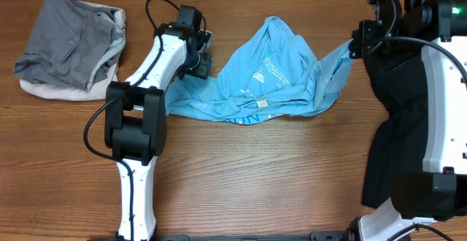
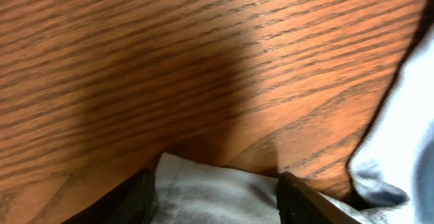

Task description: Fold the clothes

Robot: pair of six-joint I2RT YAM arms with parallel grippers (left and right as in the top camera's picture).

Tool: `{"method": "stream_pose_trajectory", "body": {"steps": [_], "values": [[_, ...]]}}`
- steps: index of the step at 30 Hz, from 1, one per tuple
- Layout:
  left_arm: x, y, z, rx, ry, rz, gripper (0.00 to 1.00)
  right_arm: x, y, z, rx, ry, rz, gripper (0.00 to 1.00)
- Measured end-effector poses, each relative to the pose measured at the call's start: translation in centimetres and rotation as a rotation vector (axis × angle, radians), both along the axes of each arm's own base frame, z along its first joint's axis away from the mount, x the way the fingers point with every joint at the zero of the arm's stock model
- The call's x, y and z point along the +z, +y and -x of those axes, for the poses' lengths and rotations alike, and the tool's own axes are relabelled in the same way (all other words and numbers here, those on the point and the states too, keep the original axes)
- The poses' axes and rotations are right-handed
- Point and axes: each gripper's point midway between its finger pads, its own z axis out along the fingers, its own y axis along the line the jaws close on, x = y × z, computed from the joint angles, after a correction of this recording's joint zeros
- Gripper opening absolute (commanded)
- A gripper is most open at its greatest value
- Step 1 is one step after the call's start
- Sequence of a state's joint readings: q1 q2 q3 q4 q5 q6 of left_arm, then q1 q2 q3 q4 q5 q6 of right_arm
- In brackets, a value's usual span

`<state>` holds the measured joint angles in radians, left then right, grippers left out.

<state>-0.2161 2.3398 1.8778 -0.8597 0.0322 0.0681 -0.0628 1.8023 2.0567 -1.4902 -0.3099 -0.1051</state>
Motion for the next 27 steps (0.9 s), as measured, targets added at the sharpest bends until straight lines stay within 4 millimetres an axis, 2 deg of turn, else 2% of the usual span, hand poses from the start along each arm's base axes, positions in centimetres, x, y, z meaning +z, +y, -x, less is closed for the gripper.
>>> {"method": "stream_pose_trajectory", "body": {"steps": [6,9,13,18,24,27], "values": [[0.1,0.5,0.4,0.020,0.019,-0.025,0.62,0.1,0.0,-0.1,0.000,-0.006,0.000,0.08],[1.2,1.0,0.5,0.042,0.030,-0.048,0.63,0.1,0.0,-0.1,0.000,-0.006,0.000,0.08],[2.8,1.1,-0.7,0.061,-0.013,-0.056,0.62,0.0,0.0,-0.1,0.000,-0.003,0.000,0.08],[2.5,1.2,-0.4,0.069,0.000,-0.062,0.61,0.0,0.0,0.1,0.000,0.003,0.000,0.08],[0.9,1.4,0.5,0.078,0.027,-0.065,0.58,-0.1,0.0,0.3,0.000,0.014,-0.001,0.08],[1.0,1.3,-0.1,0.080,0.004,-0.057,0.56,-0.1,0.0,0.3,0.000,0.016,-0.001,0.08]]}}
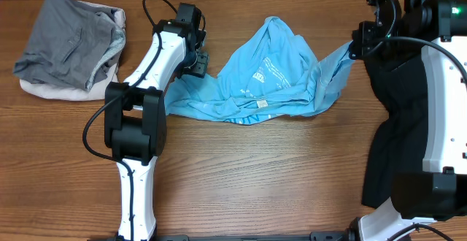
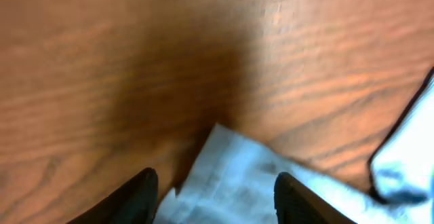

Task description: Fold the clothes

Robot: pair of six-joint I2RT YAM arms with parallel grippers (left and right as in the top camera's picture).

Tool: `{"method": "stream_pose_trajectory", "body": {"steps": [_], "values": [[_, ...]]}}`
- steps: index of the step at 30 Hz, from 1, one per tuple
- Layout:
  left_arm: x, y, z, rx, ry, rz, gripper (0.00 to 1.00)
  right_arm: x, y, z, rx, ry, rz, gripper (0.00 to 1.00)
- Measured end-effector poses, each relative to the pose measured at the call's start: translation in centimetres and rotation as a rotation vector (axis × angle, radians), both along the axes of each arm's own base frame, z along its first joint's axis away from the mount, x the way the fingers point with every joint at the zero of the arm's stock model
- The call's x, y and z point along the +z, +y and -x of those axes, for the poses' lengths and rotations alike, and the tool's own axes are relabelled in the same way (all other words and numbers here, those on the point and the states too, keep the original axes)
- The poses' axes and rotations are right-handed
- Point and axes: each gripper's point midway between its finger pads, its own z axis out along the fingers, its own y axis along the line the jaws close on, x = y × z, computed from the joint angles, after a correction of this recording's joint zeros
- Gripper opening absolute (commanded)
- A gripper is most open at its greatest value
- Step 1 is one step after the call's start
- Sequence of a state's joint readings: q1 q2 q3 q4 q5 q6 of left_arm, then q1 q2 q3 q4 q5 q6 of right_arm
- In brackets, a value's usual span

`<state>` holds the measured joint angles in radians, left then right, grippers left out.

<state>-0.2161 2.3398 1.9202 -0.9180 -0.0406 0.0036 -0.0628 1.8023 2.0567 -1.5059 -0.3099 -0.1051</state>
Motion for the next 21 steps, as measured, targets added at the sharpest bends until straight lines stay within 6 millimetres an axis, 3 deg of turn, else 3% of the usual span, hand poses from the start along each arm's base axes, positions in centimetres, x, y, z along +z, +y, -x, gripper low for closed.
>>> {"method": "stream_pose_trajectory", "body": {"steps": [5,10,16,21], "values": [[-0.5,-0.2,-0.6,0.006,-0.030,0.011,0.51,0.0,0.0,0.0,-0.001,0.002,0.000,0.08],[-1.3,-0.1,-0.1,0.019,-0.015,0.015,0.38,0.0,0.0,0.1,-0.001,0.004,0.001,0.08],[-1.4,-0.5,-0.2,0.019,-0.023,0.030,0.04,0.0,0.0,0.1,-0.001,0.003,0.002,0.08],[-1.4,-0.7,-0.2,0.018,-0.024,0.034,0.04,0.0,-0.1,0.0,-0.002,-0.001,0.002,0.04]]}}
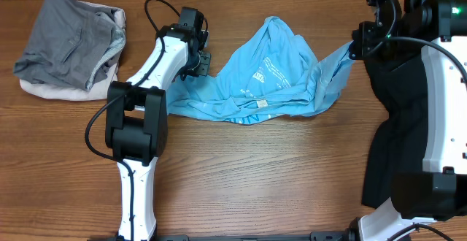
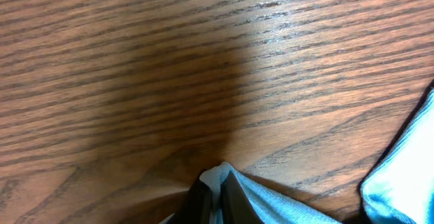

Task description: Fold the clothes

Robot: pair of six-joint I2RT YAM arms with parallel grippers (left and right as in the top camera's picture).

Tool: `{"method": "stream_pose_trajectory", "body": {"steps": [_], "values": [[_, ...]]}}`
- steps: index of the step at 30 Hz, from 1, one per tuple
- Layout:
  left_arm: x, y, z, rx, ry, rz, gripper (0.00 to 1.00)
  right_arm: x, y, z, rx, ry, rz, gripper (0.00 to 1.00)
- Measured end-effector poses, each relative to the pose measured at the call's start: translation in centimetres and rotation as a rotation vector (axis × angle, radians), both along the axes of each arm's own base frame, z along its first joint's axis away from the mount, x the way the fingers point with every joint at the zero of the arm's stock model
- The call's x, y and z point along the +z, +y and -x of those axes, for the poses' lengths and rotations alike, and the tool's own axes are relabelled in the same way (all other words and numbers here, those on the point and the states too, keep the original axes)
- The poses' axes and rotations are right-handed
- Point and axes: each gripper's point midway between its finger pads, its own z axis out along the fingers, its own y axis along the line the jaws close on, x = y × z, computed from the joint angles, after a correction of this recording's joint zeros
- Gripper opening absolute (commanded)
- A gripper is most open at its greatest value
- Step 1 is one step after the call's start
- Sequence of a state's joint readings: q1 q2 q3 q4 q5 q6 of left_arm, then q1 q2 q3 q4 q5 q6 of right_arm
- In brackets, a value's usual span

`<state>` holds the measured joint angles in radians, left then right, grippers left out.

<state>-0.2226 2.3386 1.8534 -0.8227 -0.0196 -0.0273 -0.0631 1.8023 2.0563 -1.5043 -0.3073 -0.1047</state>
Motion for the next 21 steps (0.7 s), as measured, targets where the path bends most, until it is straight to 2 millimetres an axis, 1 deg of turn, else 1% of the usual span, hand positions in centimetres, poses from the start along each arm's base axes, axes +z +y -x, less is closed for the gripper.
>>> {"method": "stream_pose_trajectory", "body": {"steps": [2,4,5,7,8,9,10,11,12,13,14,15,16,18,19,21], "values": [[0.0,0.0,0.1,0.001,0.005,-0.002,0.04,0.1,0.0,-0.3,0.000,-0.014,0.001,0.04],[0.2,0.3,0.8,0.005,0.035,-0.011,0.04,0.3,-0.1,-0.7,0.000,-0.034,0.002,0.04],[0.6,0.5,1.0,0.010,0.050,-0.015,0.04,0.4,0.0,-0.9,0.000,-0.042,0.003,0.04],[2.4,1.1,0.6,0.024,0.047,-0.016,0.04,0.7,-0.1,-1.1,-0.001,-0.052,0.004,0.04],[3.7,1.2,0.0,0.031,0.025,-0.011,0.04,1.0,-0.1,-1.2,0.000,-0.061,0.004,0.04],[6.3,1.4,-1.0,0.039,-0.020,-0.002,0.04,1.8,-0.1,-1.4,-0.002,-0.081,0.005,0.04],[8.3,1.6,-1.7,0.048,-0.061,0.008,0.04,2.5,-0.1,-1.4,-0.004,-0.095,0.004,0.04],[10.6,1.8,-2.4,0.055,-0.110,0.019,0.04,3.2,-0.1,-1.3,-0.007,-0.108,0.004,0.04],[13.2,1.9,-2.9,0.062,-0.159,0.030,0.04,4.7,-0.1,-1.3,-0.010,-0.141,0.005,0.04],[17.4,2.3,-3.6,0.073,-0.249,0.049,0.04,5.4,-0.1,-1.3,-0.011,-0.159,0.005,0.04],[20.6,2.5,-3.7,0.078,-0.315,0.062,0.04,7.2,-0.1,-1.1,-0.015,-0.202,0.006,0.04],[24.9,2.8,-3.7,0.084,-0.407,0.078,0.04,8.6,0.0,-0.7,-0.016,-0.231,0.006,0.04],[28.1,3.0,-3.4,0.088,-0.474,0.092,0.04,10.0,0.0,-0.3,-0.018,-0.263,0.007,0.04],[35.6,3.6,-1.5,0.096,-0.630,0.118,0.04,12.6,0.1,0.8,-0.021,-0.321,0.008,0.04],[39.1,3.9,0.0,0.099,-0.704,0.128,0.04,14.0,0.1,1.4,-0.024,-0.356,0.007,0.04],[44.9,4.7,3.4,0.107,-0.827,0.142,0.04,16.6,0.1,2.5,-0.040,-0.428,0.001,0.04]]}}
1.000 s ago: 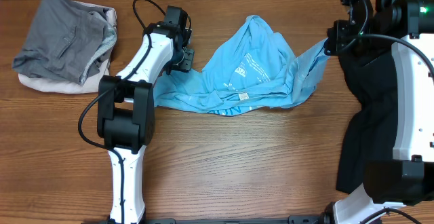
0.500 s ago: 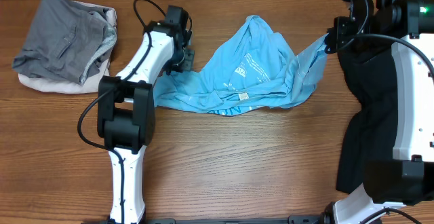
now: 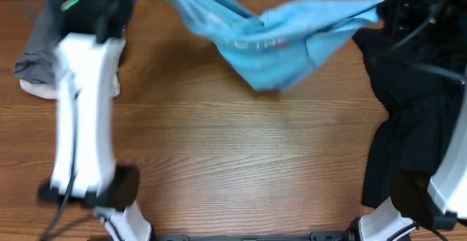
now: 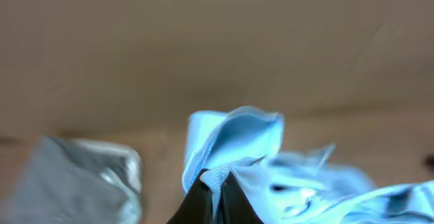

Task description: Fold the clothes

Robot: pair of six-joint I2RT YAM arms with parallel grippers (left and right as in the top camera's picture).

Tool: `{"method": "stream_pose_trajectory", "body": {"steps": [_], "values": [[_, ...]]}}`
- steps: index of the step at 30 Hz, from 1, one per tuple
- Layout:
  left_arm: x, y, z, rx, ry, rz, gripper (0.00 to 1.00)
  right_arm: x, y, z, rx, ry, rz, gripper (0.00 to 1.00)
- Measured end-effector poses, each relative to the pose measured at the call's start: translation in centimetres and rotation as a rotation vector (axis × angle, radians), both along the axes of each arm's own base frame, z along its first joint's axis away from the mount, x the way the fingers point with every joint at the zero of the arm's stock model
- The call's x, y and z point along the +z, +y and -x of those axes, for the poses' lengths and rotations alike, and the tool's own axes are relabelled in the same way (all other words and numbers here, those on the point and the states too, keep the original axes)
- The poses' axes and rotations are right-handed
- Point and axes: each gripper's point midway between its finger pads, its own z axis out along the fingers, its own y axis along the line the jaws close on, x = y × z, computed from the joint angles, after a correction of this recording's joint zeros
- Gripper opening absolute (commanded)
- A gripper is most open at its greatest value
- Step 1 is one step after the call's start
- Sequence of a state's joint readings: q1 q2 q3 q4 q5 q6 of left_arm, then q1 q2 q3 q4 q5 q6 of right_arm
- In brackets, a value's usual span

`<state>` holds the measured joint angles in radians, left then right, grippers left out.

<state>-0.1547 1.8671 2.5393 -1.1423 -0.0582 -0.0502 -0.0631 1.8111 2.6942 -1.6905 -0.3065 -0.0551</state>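
A light blue shirt (image 3: 273, 40) hangs stretched in the air across the back of the table, sagging in the middle. My left gripper is at the shirt's left end at the top of the overhead view, blurred. In the left wrist view the left gripper (image 4: 215, 187) is shut on a pinch of the blue shirt (image 4: 237, 132). My right gripper (image 3: 387, 6) is at the shirt's right end, and the cloth runs taut to it.
A pile of grey and white clothes (image 3: 29, 58) lies at the back left, partly behind my raised left arm (image 3: 84, 95). A black garment (image 3: 408, 124) lies along the right edge under the right arm. The wooden table (image 3: 241, 168) spreads below.
The left gripper, shut on the shirt's edge down at the table, is now high and further left. The right gripper has risen too, and the shirt hangs off the table between them.
The shirt lay crumpled on the table, the right gripper at its right sleeve and the left gripper open around its left edge. The left gripper stayed open there, then was shut on the edge. Now both grippers hold the shirt up, spread between them.
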Motion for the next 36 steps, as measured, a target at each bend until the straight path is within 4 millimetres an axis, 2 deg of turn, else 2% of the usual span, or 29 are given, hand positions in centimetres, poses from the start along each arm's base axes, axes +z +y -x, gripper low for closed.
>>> {"method": "stream_pose_trajectory", "body": {"steps": [3,6,9,10,13,16,18,20,23,28,32,33,34,36], "values": [[6.1,1.2,5.2,0.022,-0.138,0.012,0.04,3.3,0.1,1.7,-0.020,-0.102,-0.018,0.04],[9.6,2.7,9.8,0.062,-0.223,0.011,0.04,6.1,0.3,4.3,-0.038,-0.187,-0.039,0.04],[11.9,4.0,13.2,0.105,-0.291,0.009,0.04,8.7,0.5,7.6,-0.045,-0.272,-0.050,0.04],[12.8,4.6,14.6,0.129,-0.318,0.007,0.04,10.0,0.6,9.7,-0.047,-0.323,-0.053,0.04],[14.5,6.5,17.8,0.211,-0.380,-0.003,0.04,12.3,0.1,14.1,-0.091,-0.425,-0.039,0.04],[15.5,8.3,20.3,0.294,-0.418,-0.015,0.04,14.3,-0.9,18.6,-0.166,-0.533,-0.012,0.04],[15.8,9.0,21.0,0.334,-0.431,-0.022,0.04,15.0,-1.4,20.7,-0.200,-0.584,-0.003,0.04],[15.8,9.4,21.0,0.356,-0.427,-0.029,0.04,15.3,-1.7,21.7,-0.224,-0.603,0.004,0.04],[14.2,9.5,19.2,0.373,-0.363,-0.057,0.04,14.3,-2.3,20.7,-0.250,-0.555,0.015,0.04],[8.6,8.6,12.9,0.369,-0.162,-0.120,0.04,9.6,-3.1,15.0,-0.274,-0.331,0.045,0.04],[2.2,7.6,7.1,0.355,0.029,-0.165,0.04,4.9,-3.5,10.1,-0.274,-0.138,0.063,0.04],[1.8,7.5,6.8,0.354,0.041,-0.168,0.04,4.0,-3.6,9.3,-0.275,-0.105,0.066,0.04],[-0.1,7.3,5.6,0.351,0.096,-0.182,0.04,3.1,-3.7,8.4,-0.275,-0.071,0.070,0.04],[-2.2,7.0,4.3,0.345,0.152,-0.190,0.04,1.5,-3.9,7.0,-0.275,-0.012,0.076,0.04]]}}
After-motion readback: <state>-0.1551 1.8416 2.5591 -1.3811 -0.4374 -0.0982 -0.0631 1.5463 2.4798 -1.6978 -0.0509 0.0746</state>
